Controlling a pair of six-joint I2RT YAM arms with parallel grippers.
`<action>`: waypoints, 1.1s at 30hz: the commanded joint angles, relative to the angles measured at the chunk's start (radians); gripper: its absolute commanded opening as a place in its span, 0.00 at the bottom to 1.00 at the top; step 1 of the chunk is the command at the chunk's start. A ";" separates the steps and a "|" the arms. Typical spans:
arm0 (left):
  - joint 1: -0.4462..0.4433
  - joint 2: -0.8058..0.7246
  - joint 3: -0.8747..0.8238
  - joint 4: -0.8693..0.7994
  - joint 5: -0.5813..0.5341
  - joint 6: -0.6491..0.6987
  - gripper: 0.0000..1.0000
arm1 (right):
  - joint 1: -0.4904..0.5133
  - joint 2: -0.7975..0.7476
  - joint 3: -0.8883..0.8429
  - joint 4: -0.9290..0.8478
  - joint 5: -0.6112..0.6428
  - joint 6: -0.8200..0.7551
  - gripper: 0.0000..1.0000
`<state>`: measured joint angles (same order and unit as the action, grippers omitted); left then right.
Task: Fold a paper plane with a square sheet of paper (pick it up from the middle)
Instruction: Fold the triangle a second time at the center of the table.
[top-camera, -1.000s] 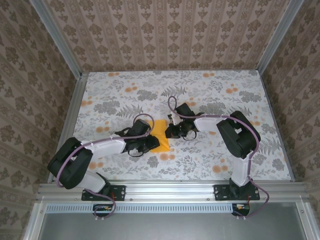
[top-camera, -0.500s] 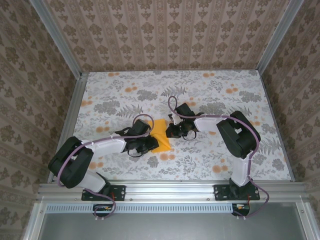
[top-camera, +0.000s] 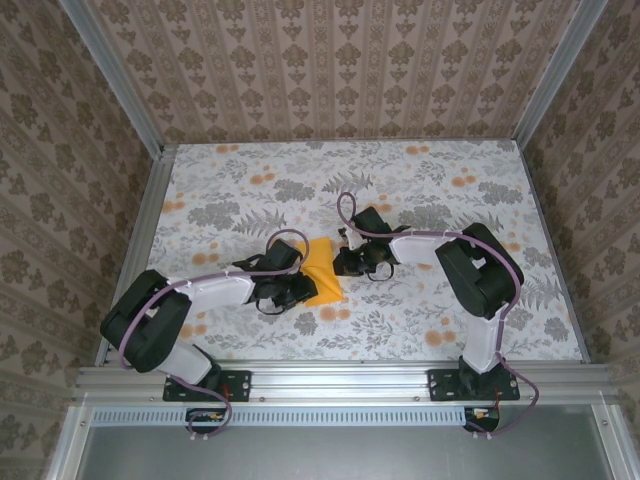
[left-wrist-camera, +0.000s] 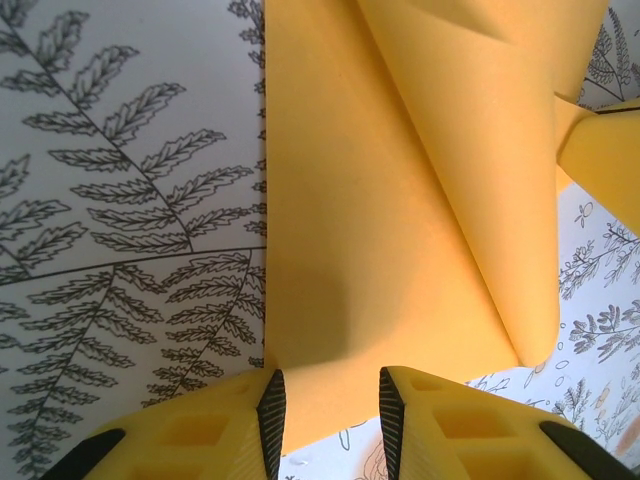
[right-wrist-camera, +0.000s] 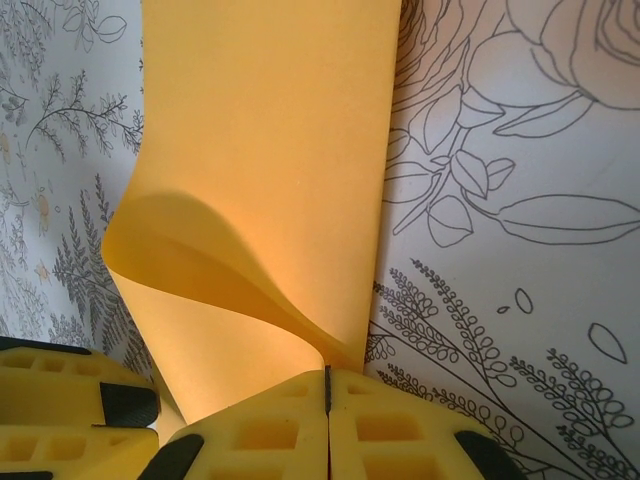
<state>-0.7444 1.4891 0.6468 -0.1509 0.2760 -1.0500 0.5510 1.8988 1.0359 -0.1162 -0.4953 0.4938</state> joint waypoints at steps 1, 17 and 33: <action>0.004 0.016 0.022 -0.038 0.002 0.024 0.34 | 0.004 -0.027 -0.015 -0.017 0.023 0.002 0.07; 0.016 -0.077 0.095 -0.047 -0.014 0.076 0.36 | 0.004 0.008 -0.004 -0.044 0.058 -0.005 0.07; 0.053 0.090 0.167 0.155 0.060 0.047 0.28 | 0.004 0.023 -0.003 -0.042 0.048 -0.003 0.07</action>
<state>-0.6968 1.5497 0.7788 -0.0349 0.3073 -1.0054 0.5510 1.8992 1.0348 -0.1230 -0.4664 0.4934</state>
